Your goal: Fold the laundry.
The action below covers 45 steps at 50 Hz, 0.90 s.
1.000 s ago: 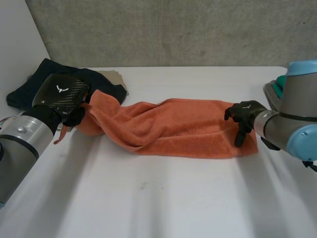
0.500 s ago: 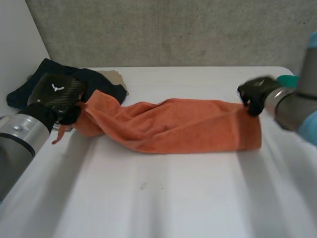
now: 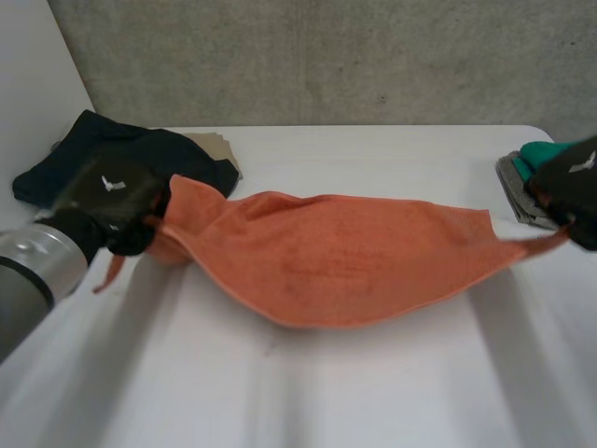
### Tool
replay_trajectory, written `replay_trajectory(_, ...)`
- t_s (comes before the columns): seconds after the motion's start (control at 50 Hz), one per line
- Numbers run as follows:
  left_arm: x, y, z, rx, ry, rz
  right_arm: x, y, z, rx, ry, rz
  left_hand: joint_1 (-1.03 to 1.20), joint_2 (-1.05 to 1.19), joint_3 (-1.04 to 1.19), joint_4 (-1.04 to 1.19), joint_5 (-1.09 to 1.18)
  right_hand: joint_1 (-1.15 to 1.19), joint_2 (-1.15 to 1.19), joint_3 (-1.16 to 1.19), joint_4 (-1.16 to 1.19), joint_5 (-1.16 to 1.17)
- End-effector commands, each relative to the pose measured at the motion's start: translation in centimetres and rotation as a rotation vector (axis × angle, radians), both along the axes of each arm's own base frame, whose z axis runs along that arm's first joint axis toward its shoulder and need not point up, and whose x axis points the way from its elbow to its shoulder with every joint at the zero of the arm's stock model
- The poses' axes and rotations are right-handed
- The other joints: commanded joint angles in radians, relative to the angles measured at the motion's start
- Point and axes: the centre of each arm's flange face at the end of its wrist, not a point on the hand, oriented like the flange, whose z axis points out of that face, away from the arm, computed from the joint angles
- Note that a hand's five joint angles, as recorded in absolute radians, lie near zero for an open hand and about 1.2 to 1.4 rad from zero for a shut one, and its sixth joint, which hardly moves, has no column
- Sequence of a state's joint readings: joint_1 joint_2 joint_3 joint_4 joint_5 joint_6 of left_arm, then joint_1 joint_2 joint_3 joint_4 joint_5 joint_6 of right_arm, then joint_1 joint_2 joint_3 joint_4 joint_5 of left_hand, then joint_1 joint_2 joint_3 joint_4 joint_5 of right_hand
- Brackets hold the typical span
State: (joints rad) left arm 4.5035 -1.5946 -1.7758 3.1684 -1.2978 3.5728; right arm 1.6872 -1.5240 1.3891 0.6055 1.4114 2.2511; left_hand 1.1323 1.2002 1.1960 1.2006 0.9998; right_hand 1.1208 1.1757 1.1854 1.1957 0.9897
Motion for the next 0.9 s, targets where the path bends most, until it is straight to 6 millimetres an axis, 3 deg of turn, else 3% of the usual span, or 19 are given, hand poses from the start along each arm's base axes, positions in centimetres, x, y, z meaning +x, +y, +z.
replay_trajectory(0.02,-0.5,-2.8,-5.5,0.138,-0.09,-0.004,0.1,-4.6,-6.0,0.129,0.02,-0.029,0.264,0.196,0.2,0.196,0.222,0.275,0.221,0.211,0.201,0.232)
replay_trajectory(0.08,-1.1,-4.4,-6.5,0.122,-0.151,-0.027,0.3,-6.2,-7.0,0.116,0.009,-0.044,0.264,0.196,0.2,0.196,0.222,0.275,0.221,0.211,0.201,0.232)
replay_trajectory(0.24,-4.1,-8.8,-6.8,0.015,-0.188,-0.087,0.5,-11.0,-9.5,0.042,-0.064,-0.118,0.264,0.196,0.2,0.196,0.222,0.275,0.221,0.211,0.201,0.232)
replay_trajectory(0.32,-5.2,-12.0,-7.3,-0.036,-0.181,-0.087,1.8,-13.1,-10.4,-0.049,-0.103,-0.105,0.264,0.196,0.2,0.196,0.222,0.275,0.221,0.211,0.201,0.232)
replay_trajectory(0.38,-6.9,-14.6,-6.4,-0.132,-0.16,-0.092,3.3,-15.2,-10.1,-0.18,-0.135,-0.092,0.264,0.196,0.2,0.196,0.222,0.275,0.221,0.211,0.201,0.232)
replay_trajectory(0.4,-7.5,-15.5,-5.2,-0.188,-0.148,-0.081,3.6,-15.9,-9.5,-0.23,-0.145,-0.099,0.264,0.196,0.2,0.196,0.222,0.275,0.221,0.211,0.201,0.232)
replay_trajectory(0.48,-8.5,-18.5,2.0,-0.46,-0.057,0.019,4.8,-18.4,-3.4,-0.542,-0.254,-0.137,0.264,0.196,0.2,0.196,0.222,0.275,0.221,0.211,0.201,0.232)
replay_trajectory(0.5,-8.4,-19.0,5.6,-0.586,-0.004,0.063,5.2,-18.6,0.2,-0.691,-0.336,-0.135,0.264,0.196,0.2,0.196,0.222,0.275,0.221,0.211,0.201,0.232)
replay_trajectory(0.56,-8.2,-19.3,10.3,-0.749,0.083,0.106,5.2,-17.8,6.3,-0.913,-0.478,-0.114,0.264,0.196,0.2,0.196,0.222,0.275,0.221,0.211,0.201,0.232)
replay_trajectory(0.58,-8.0,-19.1,12.6,-0.833,0.145,0.112,4.9,-17.0,9.2,-1.02,-0.549,-0.099,0.264,0.196,0.2,0.196,0.222,0.275,0.221,0.211,0.201,0.232)
replay_trajectory(0.64,-7.2,-18.5,15.9,-0.914,0.239,0.116,4.5,-16.1,11.6,-1.105,-0.601,-0.081,0.264,0.196,0.2,0.196,0.222,0.275,0.221,0.211,0.201,0.232)
replay_trajectory(0.68,-6.6,-17.5,17.9,-0.922,0.296,0.106,4.5,-15.9,11.6,-1.095,-0.596,-0.079,0.264,0.196,0.2,0.196,0.222,0.275,0.221,0.211,0.201,0.232)
replay_trajectory(0.72,-6.5,-17.2,17.4,-0.876,0.297,0.1,4.7,-15.9,10.5,-1.031,-0.577,-0.077,0.264,0.196,0.2,0.196,0.222,0.275,0.221,0.211,0.201,0.232)
replay_trajectory(0.74,-6.4,-17.6,15.5,-0.796,0.271,0.102,4.8,-16.0,9.8,-0.995,-0.566,-0.077,0.264,0.196,0.2,0.196,0.222,0.275,0.221,0.211,0.201,0.232)
replay_trajectory(0.78,-6.6,-17.7,13.5,-0.727,0.244,0.098,4.9,-16.0,8.5,-0.937,-0.546,-0.073,0.264,0.196,0.2,0.196,0.222,0.275,0.221,0.211,0.201,0.232)
replay_trajectory(0.8,-6.6,-17.8,11.4,-0.653,0.218,0.097,5.0,-16.0,7.1,-0.878,-0.53,-0.064,0.264,0.196,0.2,0.196,0.222,0.275,0.221,0.211,0.201,0.232)
replay_trajectory(0.9,-6.2,-16.9,6.5,-0.493,0.157,0.095,5.1,-15.9,2.8,-0.74,-0.49,-0.055,0.264,0.196,0.2,0.196,0.222,0.275,0.221,0.211,0.201,0.232)
